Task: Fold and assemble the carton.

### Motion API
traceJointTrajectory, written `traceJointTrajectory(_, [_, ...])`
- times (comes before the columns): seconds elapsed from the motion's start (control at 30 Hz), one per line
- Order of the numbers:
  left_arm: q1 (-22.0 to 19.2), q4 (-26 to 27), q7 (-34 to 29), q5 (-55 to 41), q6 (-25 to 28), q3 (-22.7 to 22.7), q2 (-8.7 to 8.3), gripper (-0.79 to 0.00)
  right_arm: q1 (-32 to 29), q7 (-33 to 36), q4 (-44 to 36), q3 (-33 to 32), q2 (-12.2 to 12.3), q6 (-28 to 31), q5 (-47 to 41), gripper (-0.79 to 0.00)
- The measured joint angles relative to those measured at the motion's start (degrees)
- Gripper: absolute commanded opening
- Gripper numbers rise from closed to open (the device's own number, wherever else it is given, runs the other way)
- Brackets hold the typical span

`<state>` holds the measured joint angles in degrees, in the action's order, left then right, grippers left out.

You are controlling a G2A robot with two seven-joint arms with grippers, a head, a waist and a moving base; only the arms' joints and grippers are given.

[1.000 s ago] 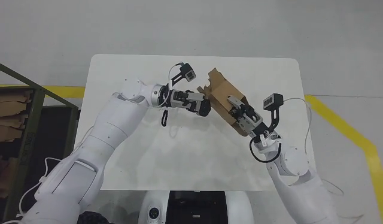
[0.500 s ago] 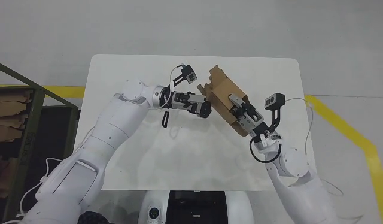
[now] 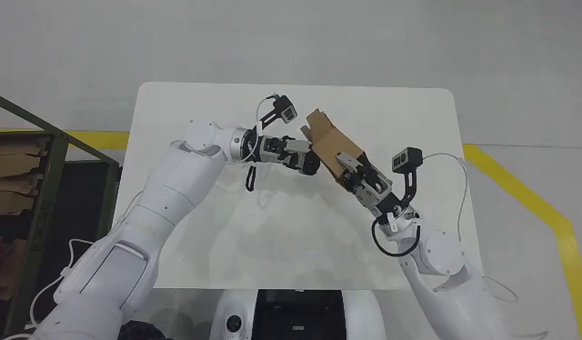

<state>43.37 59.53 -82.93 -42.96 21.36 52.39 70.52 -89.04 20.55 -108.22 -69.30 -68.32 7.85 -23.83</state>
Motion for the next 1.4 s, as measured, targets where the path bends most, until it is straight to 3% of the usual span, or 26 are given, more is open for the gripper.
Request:
traceJointTrajectory(0.6, [1.97, 2.05, -0.60, -1.52, -0.60, 3.59, -1.13, 0.000, 2.01, -0.02, 2.55, -3.52, -0.03, 0.49, 0.85, -0.785])
traceJointTrajectory(0.83, [3.38, 2.23, -0.47, -1.39, -0.47, 7.83, -2.47, 0.000, 4.25, 8.17, 6.92, -5.96, 0.57, 0.64, 1.61, -0.785])
traceJointTrajectory(1.07, [3.84, 2.69, -0.80, -1.19, -0.80, 11.04, -3.47, 0.000, 6.37, 22.08, 11.76, -8.47, 1.53, 3.66, 1.31, -0.785])
traceJointTrajectory(1.27, [3.71, 2.87, -1.09, -1.12, -1.09, 10.81, -3.45, 0.000, 7.63, 30.97, 14.65, -9.35, 2.13, 5.87, 0.80, -0.785])
traceJointTrajectory(1.4, [3.50, 2.67, -1.49, -1.43, -1.49, 9.92, -3.19, 0.000, 8.17, 31.73, 15.88, -9.14, 2.19, 6.35, 0.29, -0.785])
